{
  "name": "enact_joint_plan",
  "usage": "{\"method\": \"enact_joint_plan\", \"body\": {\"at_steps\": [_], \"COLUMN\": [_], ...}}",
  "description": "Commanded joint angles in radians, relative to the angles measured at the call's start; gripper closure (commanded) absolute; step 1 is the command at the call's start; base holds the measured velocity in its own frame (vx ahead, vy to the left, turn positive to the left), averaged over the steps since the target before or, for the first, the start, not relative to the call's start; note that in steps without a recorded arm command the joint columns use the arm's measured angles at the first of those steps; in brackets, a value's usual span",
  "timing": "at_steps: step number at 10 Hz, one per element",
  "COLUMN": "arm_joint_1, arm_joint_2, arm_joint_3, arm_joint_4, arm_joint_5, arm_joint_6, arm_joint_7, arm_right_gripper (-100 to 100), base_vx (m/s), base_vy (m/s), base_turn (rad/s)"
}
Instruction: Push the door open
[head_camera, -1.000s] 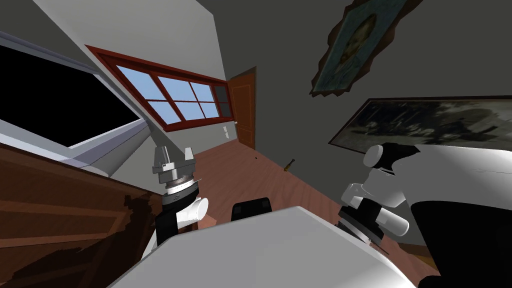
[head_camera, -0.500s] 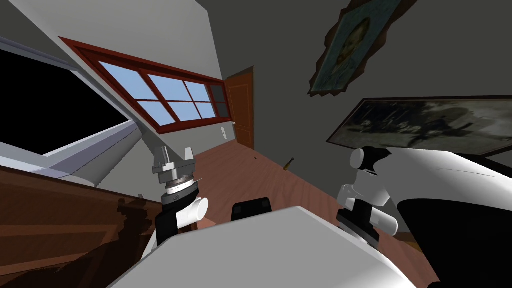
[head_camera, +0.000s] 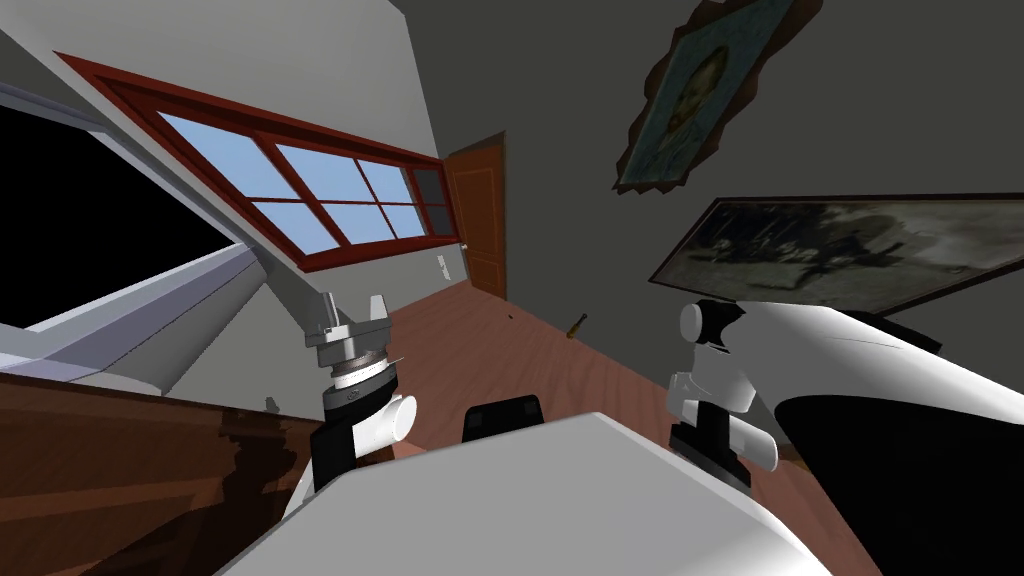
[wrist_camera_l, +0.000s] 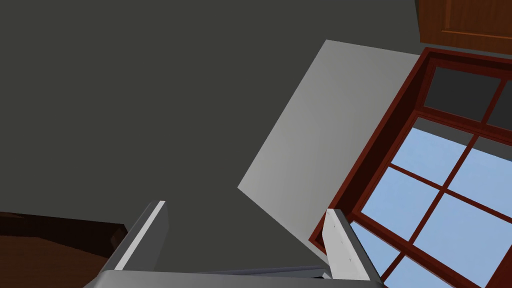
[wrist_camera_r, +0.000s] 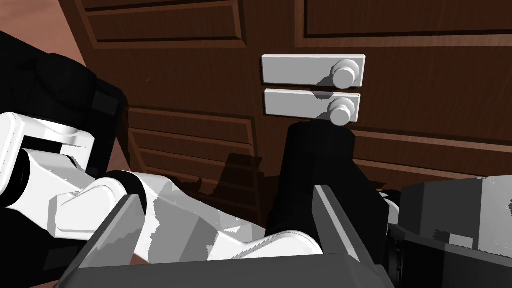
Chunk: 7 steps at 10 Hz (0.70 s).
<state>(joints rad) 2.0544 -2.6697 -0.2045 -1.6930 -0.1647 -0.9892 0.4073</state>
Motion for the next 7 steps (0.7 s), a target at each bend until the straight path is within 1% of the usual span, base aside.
{"method": "enact_joint_plan", "body": {"at_steps": [1,2,3,6,7], "arm_joint_1": [0.017,0.027,0.049,0.082,0.100], "arm_joint_2": [-0.030,-0.048,-0.084,-0.137,-0.167], "arm_joint_3": [-0.003,-0.004,-0.007,-0.011,-0.013], "arm_joint_4": [0.006,0.010,0.018,0.030,0.037], "arm_joint_5": [-0.001,-0.001,-0.002,-0.003,-0.003], "arm_joint_6": [-0.004,-0.006,-0.011,-0.018,-0.022], "arm_joint_7": [0.003,0.006,0.011,0.019,0.024], "arm_right_gripper": [-100,-100,-100,-100,-100], "base_vx": [0.020,0.010,0.022,0.029,-0.001], "base_vy": [0.103,0.098,0.120,0.125,0.124], "base_turn": [-0.076,-0.085,-0.090,-0.103,-0.074]}}
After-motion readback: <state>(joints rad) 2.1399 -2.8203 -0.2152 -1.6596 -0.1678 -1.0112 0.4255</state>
